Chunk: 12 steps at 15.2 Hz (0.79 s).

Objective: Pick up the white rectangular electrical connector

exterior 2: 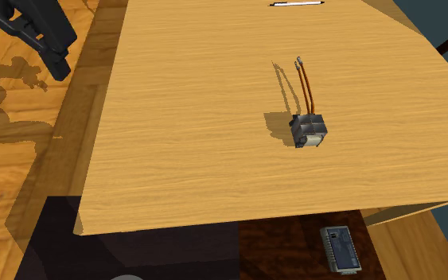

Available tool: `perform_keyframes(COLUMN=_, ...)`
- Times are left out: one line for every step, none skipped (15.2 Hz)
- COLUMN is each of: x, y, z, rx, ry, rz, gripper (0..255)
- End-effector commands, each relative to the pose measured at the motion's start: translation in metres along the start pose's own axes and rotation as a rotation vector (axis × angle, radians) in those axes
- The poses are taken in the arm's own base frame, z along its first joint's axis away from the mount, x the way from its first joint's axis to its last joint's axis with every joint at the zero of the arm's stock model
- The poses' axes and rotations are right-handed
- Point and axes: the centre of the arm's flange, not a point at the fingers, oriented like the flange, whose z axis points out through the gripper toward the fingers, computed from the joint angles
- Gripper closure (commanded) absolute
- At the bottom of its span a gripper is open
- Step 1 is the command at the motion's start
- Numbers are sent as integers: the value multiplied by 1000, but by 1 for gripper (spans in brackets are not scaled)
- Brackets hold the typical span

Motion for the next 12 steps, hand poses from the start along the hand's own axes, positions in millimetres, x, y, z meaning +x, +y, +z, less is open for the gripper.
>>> perform_keyframes(x=0, y=0, z=0, rx=0, ry=0, rz=0, gripper=0)
perform_keyframes(x=4, y=12, z=3, rx=-2, ry=2, rz=-5, gripper=0)
perform_keyframes(x=9, y=23, z=6, rx=-5, ry=3, rz=-9, gripper=0)
perform_keyframes(x=13, y=35, z=10, rx=-7, ry=5, rz=-14, gripper=0)
perform_keyframes(x=17, y=46, z=13, rx=-9, ry=7, rz=-18, gripper=0)
perform_keyframes(x=22, y=58, z=16, rx=-12, ry=9, rz=-23, gripper=0)
perform_keyframes(x=26, y=70, z=19, rx=-14, ry=10, rz=-27, gripper=0)
perform_keyframes(x=31, y=81, z=22, rx=-16, ry=12, rz=-32, gripper=0)
perform_keyframes(x=36, y=93, z=25, rx=-19, ry=14, rz=-36, gripper=0)
perform_keyframes(x=40, y=104, z=28, rx=-21, ry=16, rz=-41, gripper=0)
perform_keyframes(x=45, y=116, z=31, rx=-23, ry=17, rz=-45, gripper=0)
perform_keyframes(x=50, y=127, z=33, rx=-26, ry=19, rz=-50, gripper=0)
